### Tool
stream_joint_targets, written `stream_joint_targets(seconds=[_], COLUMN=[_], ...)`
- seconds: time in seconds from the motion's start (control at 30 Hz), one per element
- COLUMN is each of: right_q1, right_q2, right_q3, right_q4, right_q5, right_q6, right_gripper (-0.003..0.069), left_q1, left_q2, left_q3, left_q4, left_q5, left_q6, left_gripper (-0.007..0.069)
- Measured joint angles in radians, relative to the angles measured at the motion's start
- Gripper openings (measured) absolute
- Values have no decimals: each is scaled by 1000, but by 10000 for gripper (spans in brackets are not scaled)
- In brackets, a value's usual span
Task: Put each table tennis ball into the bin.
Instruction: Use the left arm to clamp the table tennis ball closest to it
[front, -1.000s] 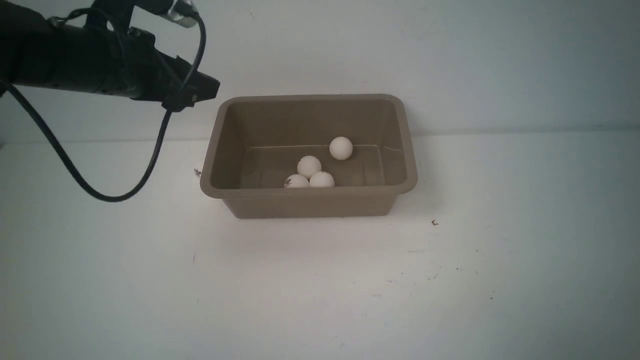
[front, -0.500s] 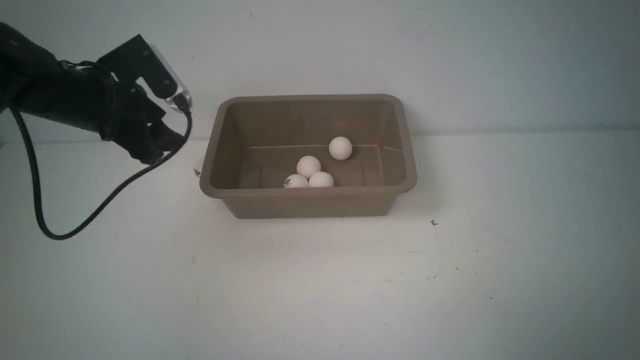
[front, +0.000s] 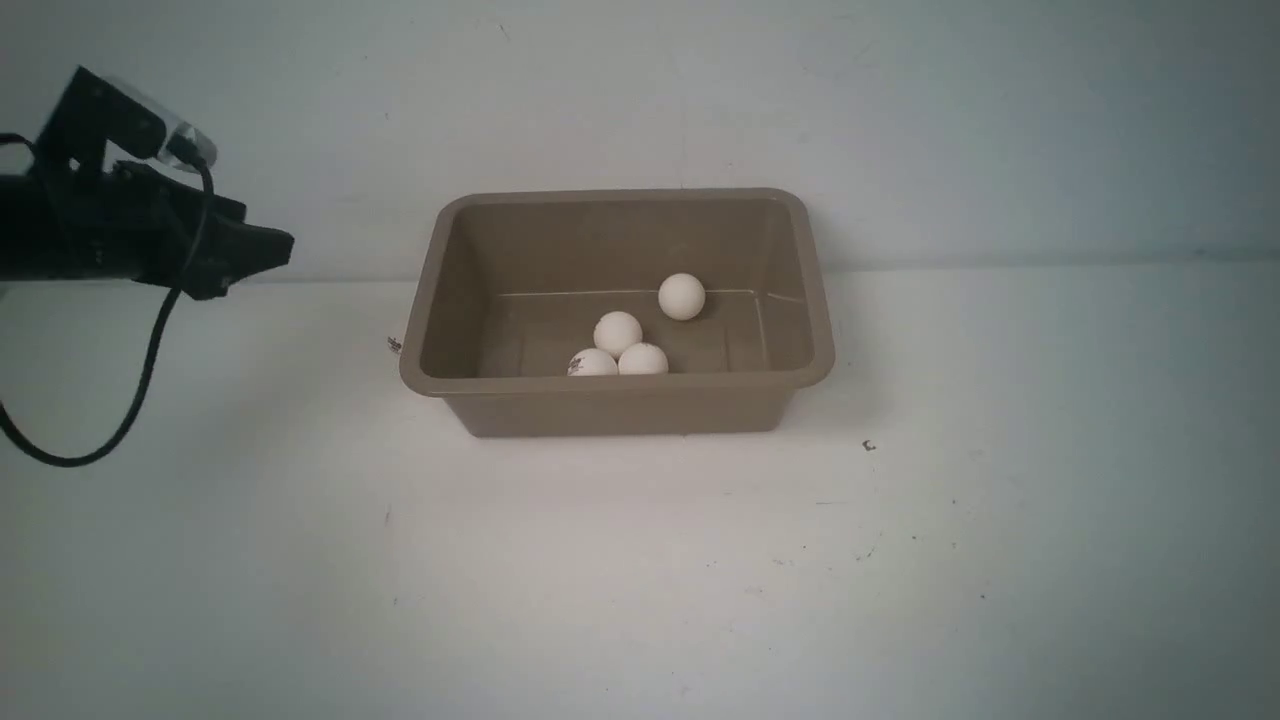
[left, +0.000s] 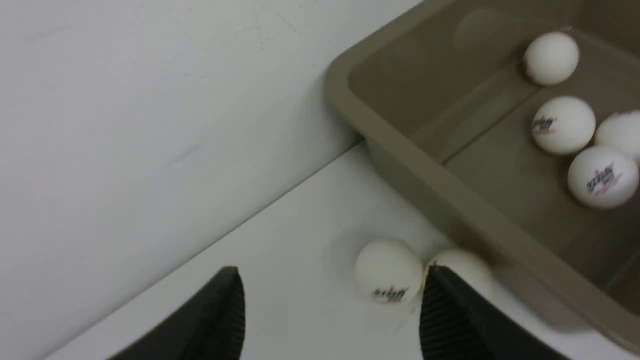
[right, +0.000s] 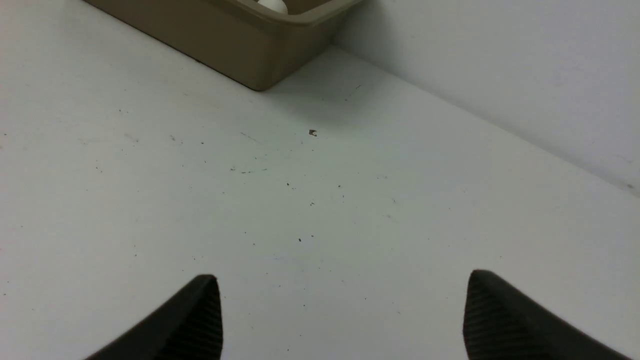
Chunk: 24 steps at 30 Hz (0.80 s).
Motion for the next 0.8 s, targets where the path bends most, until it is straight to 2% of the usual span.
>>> stream_joint_targets(seconds=[0.1, 0.33, 0.47, 0.8], right_q1=[0, 0, 0, 0], right_q2=[0, 0, 0, 0], right_q3=[0, 0, 0, 0], right_q4=[0, 0, 0, 0], right_q5=[0, 0, 0, 0], right_q6=[0, 0, 0, 0], right_gripper=[590, 590, 590, 590], left_q1=[0, 0, -5, -62], left_q2=[103, 236, 301, 325], left_q3=[-40, -124, -197, -250], left_q4=[-52, -62, -74, -81], left_q5=[39, 129, 184, 177], left_q6=[28, 30, -26, -95], left_gripper=[426, 426, 426, 426])
